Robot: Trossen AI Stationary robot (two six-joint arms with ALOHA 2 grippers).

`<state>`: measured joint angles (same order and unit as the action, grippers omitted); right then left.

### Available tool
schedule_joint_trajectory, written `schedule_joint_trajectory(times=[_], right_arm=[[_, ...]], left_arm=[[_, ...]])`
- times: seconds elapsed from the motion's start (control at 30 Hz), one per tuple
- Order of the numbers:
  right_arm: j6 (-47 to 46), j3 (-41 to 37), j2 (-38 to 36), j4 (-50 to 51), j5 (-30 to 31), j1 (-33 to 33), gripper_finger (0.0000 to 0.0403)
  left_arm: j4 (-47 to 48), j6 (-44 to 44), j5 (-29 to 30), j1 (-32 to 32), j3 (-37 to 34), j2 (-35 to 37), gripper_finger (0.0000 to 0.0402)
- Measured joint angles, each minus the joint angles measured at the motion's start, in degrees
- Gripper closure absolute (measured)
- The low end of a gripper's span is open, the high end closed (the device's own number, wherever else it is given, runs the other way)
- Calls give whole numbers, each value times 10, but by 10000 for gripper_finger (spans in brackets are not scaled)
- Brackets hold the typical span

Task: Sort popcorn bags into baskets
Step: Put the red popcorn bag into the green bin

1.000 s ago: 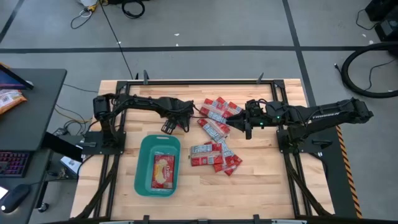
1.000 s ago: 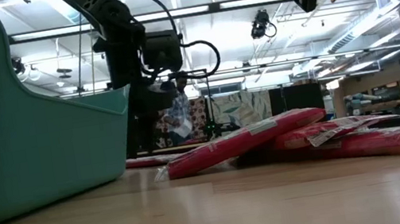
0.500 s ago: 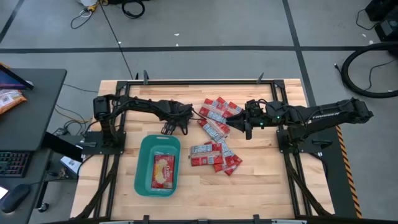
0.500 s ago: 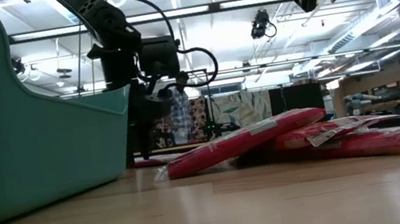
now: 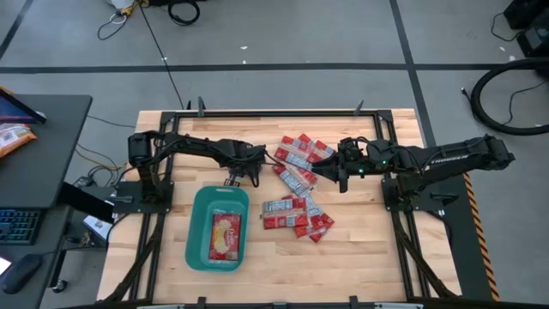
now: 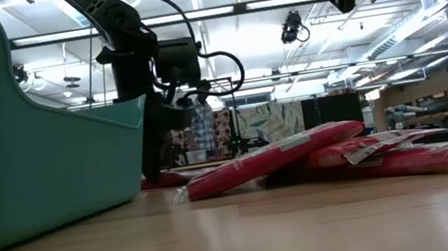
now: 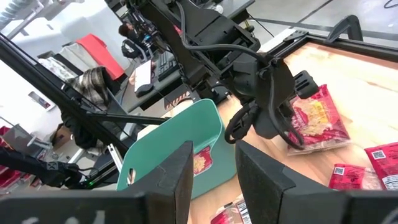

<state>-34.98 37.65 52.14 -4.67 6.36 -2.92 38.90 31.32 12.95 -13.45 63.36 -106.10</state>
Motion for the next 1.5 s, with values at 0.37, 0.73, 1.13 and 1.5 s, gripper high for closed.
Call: schedule_joint_trajectory(times=[0.37, 0.73, 1.13, 1.5], right_arm=[[5, 0, 0, -4, -4, 0, 277], [22, 0, 0, 18, -6, -2, 277], [26, 0, 0, 37, -15, -4, 277], [37, 0, -6, 49, -35, -4, 278]], left_arm=[[56, -95, -71, -1, 44, 62, 399], [74, -143, -94, 2, 47, 119, 400], [149, -160, -72, 14, 143, 143, 401], [198, -168, -9, 126, 236, 205, 401]])
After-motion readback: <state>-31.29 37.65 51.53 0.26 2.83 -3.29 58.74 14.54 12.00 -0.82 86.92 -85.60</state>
